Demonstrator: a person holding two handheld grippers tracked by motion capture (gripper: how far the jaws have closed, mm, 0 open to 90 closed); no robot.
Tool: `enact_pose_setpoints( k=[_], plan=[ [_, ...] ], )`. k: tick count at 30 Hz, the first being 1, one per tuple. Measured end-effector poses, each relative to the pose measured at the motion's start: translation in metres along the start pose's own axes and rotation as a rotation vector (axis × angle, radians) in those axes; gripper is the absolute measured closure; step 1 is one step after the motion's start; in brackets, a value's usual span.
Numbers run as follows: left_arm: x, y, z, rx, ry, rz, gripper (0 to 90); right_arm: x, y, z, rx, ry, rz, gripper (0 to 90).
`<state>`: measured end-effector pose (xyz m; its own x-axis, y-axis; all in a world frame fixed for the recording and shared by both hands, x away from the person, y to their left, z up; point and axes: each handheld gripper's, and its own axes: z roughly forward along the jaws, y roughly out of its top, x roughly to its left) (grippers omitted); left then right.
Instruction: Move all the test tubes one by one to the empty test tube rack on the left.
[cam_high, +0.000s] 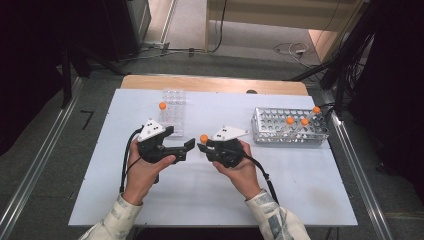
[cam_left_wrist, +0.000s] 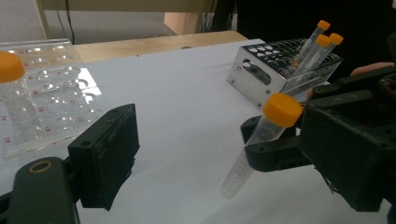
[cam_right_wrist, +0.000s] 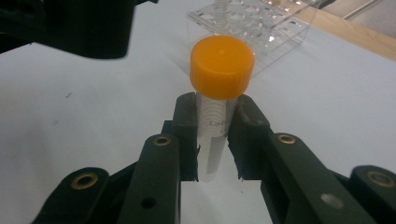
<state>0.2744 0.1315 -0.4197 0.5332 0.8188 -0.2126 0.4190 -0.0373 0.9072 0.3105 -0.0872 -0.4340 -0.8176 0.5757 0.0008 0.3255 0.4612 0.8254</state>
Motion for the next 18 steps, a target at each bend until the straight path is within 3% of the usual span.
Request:
enact_pose_setpoints(
  k=[6, 12, 18],
  plan=[
    [-0.002, 0.000, 0.000, 0.006, -0.010, 0.018, 19.3, 0.010, 0.006, 0.013, 0.006, 0.027, -0.016, 71.7],
    [-0.005, -0.002, 0.002, 0.016, -0.007, 0.057, 36.7, 0.018, 0.010, 0.019, 0.003, 0.046, -0.023, 71.7],
    [-0.005, -0.004, 0.003, 0.020, -0.018, 0.070, 54.3, 0.023, 0.015, 0.021, -0.007, 0.064, -0.032, 71.7]
  ],
)
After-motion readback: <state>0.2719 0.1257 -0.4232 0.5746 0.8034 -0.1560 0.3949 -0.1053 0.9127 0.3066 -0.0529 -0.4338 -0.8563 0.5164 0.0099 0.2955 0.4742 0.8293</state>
